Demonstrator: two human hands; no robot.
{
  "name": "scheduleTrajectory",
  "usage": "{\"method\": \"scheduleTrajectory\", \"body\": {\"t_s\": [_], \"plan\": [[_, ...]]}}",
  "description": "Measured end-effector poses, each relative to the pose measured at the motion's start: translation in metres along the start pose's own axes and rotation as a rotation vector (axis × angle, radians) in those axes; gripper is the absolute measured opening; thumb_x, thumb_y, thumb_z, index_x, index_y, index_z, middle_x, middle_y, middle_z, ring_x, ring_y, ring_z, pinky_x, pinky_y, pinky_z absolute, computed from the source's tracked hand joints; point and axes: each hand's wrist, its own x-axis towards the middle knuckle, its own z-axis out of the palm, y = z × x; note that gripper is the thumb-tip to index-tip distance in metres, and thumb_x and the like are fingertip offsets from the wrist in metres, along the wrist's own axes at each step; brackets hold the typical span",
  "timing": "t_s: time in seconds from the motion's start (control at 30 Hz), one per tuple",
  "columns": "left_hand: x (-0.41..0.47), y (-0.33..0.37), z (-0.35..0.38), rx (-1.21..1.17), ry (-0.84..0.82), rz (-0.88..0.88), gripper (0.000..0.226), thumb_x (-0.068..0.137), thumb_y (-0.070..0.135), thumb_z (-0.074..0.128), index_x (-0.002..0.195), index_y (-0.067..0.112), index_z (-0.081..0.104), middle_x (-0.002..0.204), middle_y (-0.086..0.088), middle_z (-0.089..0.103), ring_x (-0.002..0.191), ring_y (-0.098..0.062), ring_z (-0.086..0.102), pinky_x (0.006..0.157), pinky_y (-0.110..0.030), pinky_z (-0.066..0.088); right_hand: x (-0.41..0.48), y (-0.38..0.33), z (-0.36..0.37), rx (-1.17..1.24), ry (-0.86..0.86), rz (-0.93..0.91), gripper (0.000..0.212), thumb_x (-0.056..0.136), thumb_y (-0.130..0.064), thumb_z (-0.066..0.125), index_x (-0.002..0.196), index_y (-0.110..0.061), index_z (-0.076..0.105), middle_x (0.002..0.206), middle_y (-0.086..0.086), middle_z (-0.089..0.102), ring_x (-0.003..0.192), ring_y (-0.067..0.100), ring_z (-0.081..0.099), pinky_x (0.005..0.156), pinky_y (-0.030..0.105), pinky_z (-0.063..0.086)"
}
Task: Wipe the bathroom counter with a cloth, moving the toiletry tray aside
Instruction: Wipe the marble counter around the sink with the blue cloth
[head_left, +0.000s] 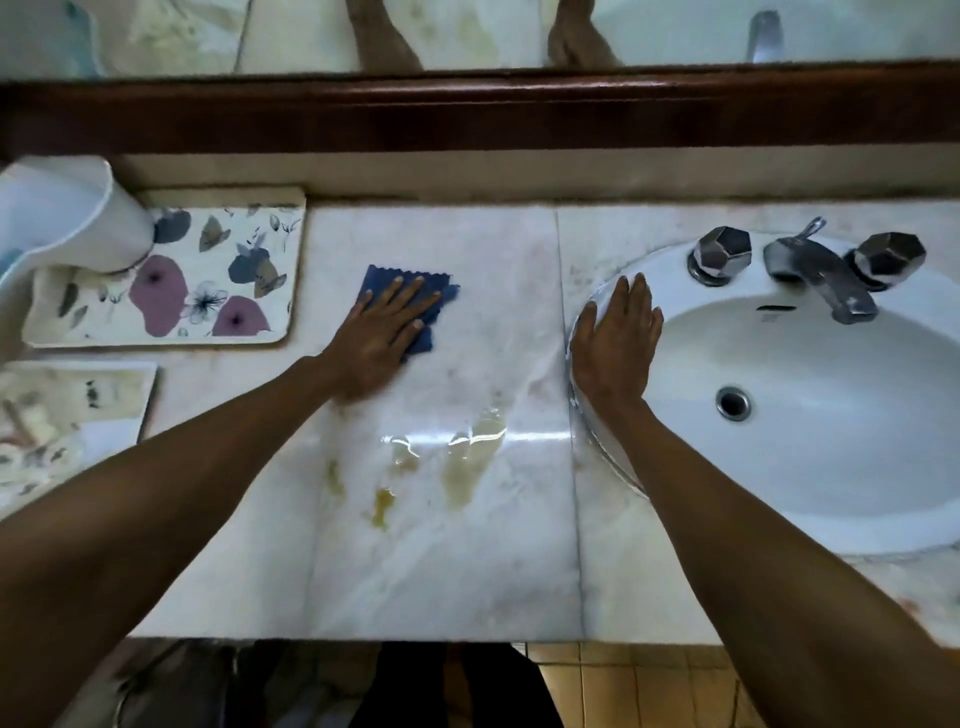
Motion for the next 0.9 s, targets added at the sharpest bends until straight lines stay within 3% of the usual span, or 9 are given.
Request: {"method": "scheduleTrajectory", "body": {"t_s": [0.2, 0.4, 0.63, 0.77, 0.9], "plan": [[-0.044, -0.002, 0.001, -0.176, 0.003, -0.126, 0.049, 0.108, 0.038, 0.024, 0.157, 0.038, 0.02, 0.167, 0.007, 0.009, 0.155, -0.015, 0.0, 0.124, -0.047, 0.001, -0.02, -0.028, 0.0, 0.041, -0.116, -0.229, 0.055, 0.102, -0.031, 0.033, 0.151, -0.004, 0.031, 0.161, 0.014, 0.026, 0.15, 0.026, 0.022, 0.124, 0.044, 0.012], [-0.166, -0.016, 0.027, -0.054, 0.007, -0.185, 0.056, 0.104, 0.053, 0.022, 0.157, 0.044, 0.008, 0.166, 0.017, -0.004, 0.153, -0.006, -0.013, 0.124, -0.039, -0.004, -0.048, -0.098, 0.029, 0.213, -0.348, -0.374, 0.053, 0.104, -0.029, 0.036, 0.149, -0.001, 0.034, 0.16, 0.017, 0.026, 0.15, 0.028, 0.022, 0.123, 0.04, 0.016], [-0.122, -0.016, 0.027, -0.062, 0.098, -0.358, 0.056, 0.103, 0.054, 0.019, 0.157, 0.044, 0.006, 0.167, 0.014, -0.004, 0.154, -0.011, -0.009, 0.124, -0.046, -0.003, -0.069, -0.126, 0.054, 0.144, -0.486, -0.479, 0.057, 0.105, -0.033, 0.033, 0.153, -0.004, 0.025, 0.163, 0.016, 0.017, 0.152, 0.027, 0.014, 0.124, 0.039, 0.009], [-0.194, 0.01, 0.053, 0.041, 0.111, -0.249, 0.054, 0.106, 0.049, 0.02, 0.158, 0.042, 0.005, 0.168, 0.012, -0.003, 0.154, -0.012, -0.008, 0.124, -0.046, 0.001, -0.072, -0.128, 0.06, 0.037, -0.467, -0.507, 0.06, 0.104, -0.037, 0.031, 0.153, -0.004, 0.025, 0.164, 0.016, 0.016, 0.152, 0.029, 0.013, 0.124, 0.042, 0.01], [-0.266, 0.004, 0.066, 0.117, 0.068, -0.157, 0.056, 0.107, 0.048, 0.025, 0.159, 0.038, 0.007, 0.168, 0.01, 0.0, 0.155, -0.013, -0.004, 0.125, -0.041, 0.0, -0.086, -0.13, 0.069, -0.026, -0.435, -0.49, 0.066, 0.104, -0.04, 0.027, 0.156, -0.003, 0.013, 0.165, 0.015, 0.005, 0.153, 0.029, 0.002, 0.125, 0.044, 0.002]]}}
